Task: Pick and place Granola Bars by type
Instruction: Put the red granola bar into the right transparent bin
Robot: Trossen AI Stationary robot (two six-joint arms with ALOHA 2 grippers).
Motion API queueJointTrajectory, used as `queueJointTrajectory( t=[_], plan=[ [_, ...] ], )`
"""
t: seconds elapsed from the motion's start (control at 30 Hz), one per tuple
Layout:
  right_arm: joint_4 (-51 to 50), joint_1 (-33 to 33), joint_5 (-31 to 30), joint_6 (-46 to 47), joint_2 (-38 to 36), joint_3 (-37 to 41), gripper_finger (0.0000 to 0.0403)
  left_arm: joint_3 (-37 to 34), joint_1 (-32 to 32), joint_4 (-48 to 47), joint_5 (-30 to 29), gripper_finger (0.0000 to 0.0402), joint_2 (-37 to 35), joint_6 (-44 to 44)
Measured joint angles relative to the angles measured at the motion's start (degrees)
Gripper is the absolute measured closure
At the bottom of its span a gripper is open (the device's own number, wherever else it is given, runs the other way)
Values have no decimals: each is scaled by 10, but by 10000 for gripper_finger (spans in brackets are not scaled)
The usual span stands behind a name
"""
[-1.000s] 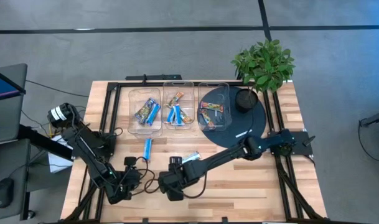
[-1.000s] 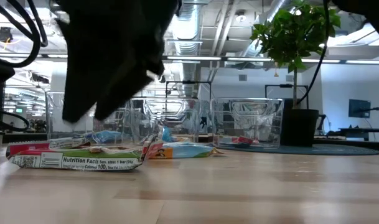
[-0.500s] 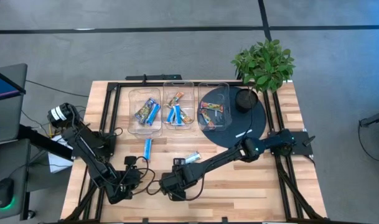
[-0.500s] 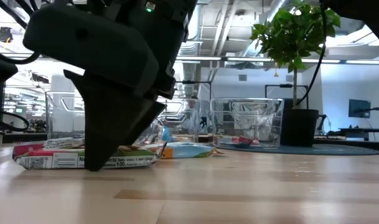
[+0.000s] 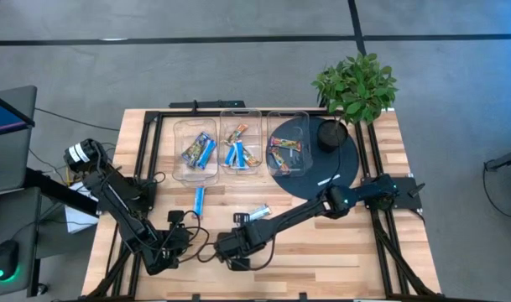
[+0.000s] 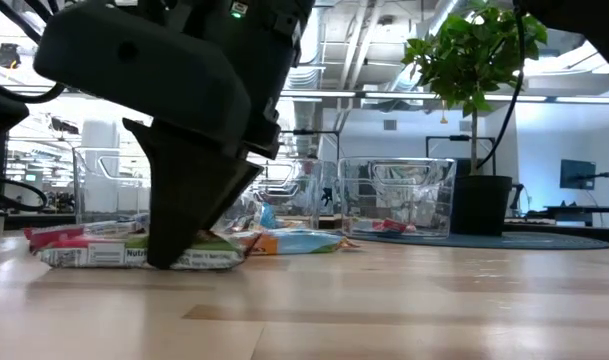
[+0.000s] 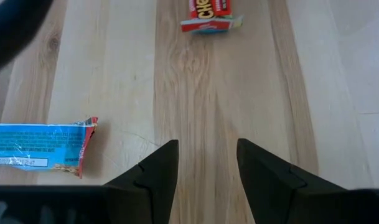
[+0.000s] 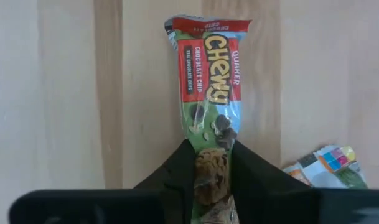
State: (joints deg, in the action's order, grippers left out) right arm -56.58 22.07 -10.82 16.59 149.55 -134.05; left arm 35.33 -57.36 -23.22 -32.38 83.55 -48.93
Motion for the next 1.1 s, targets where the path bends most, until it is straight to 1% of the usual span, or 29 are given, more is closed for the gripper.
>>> queueJointTrajectory(
  t=[0.1,0.23,0.4,0.5,0.73,0.83,0.93,1.1],
  plan=[
    [3,-1,0,16,1,-8,347,0,0,0,0,242,0,0],
    [13,-1,-1,31,-9,-7,347,0,0,0,0,242,0,-3],
    [11,0,-24,60,-45,-10,347,0,0,0,0,242,0,-4],
    [-32,0,-63,111,-74,-8,347,0,0,0,0,242,0,-4],
    [-215,0,-218,299,-152,-9,347,0,0,2,0,242,0,-4],
    [-282,-6,-269,365,-180,-9,347,0,0,2,-8,242,0,-3],
    [-338,-22,-290,417,-202,-8,347,0,0,2,-16,242,0,-3],
    [-334,-72,-296,404,-218,3,347,0,0,2,-16,242,0,-2]
  ],
)
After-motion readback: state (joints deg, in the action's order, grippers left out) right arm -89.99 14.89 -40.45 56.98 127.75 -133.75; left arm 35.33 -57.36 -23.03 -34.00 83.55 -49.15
